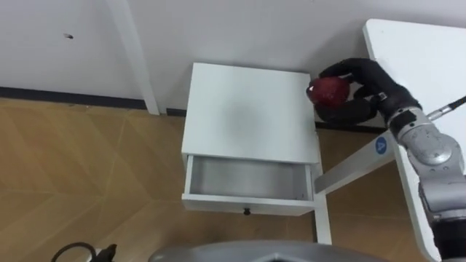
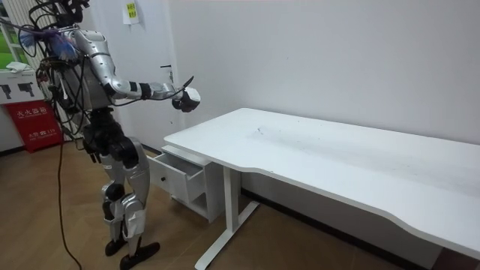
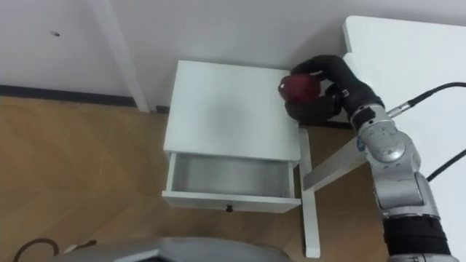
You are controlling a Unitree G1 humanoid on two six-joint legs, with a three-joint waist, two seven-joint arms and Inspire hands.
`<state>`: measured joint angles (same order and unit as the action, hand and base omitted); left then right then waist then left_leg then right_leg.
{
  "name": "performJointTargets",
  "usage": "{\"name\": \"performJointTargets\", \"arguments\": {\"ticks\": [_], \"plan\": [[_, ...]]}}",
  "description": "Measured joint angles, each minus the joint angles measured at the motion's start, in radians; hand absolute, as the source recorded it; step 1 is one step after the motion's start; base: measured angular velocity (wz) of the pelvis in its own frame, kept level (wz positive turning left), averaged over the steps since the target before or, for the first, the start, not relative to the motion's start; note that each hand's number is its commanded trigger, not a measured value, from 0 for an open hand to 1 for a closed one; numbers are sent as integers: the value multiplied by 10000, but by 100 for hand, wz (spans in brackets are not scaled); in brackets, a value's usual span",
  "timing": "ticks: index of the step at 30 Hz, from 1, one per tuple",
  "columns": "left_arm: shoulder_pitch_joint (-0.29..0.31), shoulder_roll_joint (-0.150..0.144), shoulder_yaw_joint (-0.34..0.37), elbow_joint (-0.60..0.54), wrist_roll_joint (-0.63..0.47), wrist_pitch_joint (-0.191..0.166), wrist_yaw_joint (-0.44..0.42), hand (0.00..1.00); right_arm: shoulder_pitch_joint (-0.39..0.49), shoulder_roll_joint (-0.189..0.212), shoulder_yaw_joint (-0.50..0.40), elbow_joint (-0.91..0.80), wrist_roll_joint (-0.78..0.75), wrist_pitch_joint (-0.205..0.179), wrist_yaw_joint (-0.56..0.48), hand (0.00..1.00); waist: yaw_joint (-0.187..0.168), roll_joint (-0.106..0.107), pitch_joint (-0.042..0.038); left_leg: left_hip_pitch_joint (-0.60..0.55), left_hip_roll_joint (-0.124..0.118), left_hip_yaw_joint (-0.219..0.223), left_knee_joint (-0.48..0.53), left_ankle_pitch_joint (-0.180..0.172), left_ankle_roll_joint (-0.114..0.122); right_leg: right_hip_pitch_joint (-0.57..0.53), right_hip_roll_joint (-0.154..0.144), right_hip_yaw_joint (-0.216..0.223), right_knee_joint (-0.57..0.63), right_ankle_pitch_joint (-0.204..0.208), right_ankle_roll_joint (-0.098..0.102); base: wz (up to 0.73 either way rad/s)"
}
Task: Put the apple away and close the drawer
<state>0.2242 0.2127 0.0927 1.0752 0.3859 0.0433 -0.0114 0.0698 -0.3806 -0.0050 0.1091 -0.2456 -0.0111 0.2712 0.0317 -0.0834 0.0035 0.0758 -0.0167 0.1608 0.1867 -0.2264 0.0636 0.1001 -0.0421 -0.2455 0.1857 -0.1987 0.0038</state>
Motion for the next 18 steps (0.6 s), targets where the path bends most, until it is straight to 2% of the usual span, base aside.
{"name": "performJointTargets", "arguments": {"ticks": [4, 5, 7, 13, 18], "plan": [[63, 27, -145, 2, 4, 13, -3, 0, 3, 64, 325, -75, -215, 70, 312, 100, 60, 23, -69, -77, 0, -22, 9, 0, 0, -64, -3, -33, -1, 0, 0, 0], [76, 48, -214, 11, -4, 19, 4, 0, 3, 122, 457, -106, -331, 157, 350, 100, 111, 19, -102, -99, 0, -38, 17, 1, 0, -86, -2, -16, 1, 0, 0, 0], [61, 45, -273, 29, -11, 37, 14, 0, 4, 308, 689, -144, -451, 230, 413, 100, 155, -15, -119, -123, 1, -48, 33, 1, -1, -108, 1, -12, -5, 0, 0, 0], [13, 14, -399, 136, -11, 107, 25, 0, 4, 758, 1074, -141, -756, 276, 786, 100, 339, -9, -76, -156, -19, -132, 33, 2, 0, -104, -11, -29, -13, 0, 1, 4], [-58, -12, -399, 262, -10, 222, 2, 0, 5, 800, 1197, -137, -788, 358, 909, 100, 374, 15, -4, -268, -35, -254, 105, 1, 1, -127, -15, -32, -10, 0, 1, 7]]}}
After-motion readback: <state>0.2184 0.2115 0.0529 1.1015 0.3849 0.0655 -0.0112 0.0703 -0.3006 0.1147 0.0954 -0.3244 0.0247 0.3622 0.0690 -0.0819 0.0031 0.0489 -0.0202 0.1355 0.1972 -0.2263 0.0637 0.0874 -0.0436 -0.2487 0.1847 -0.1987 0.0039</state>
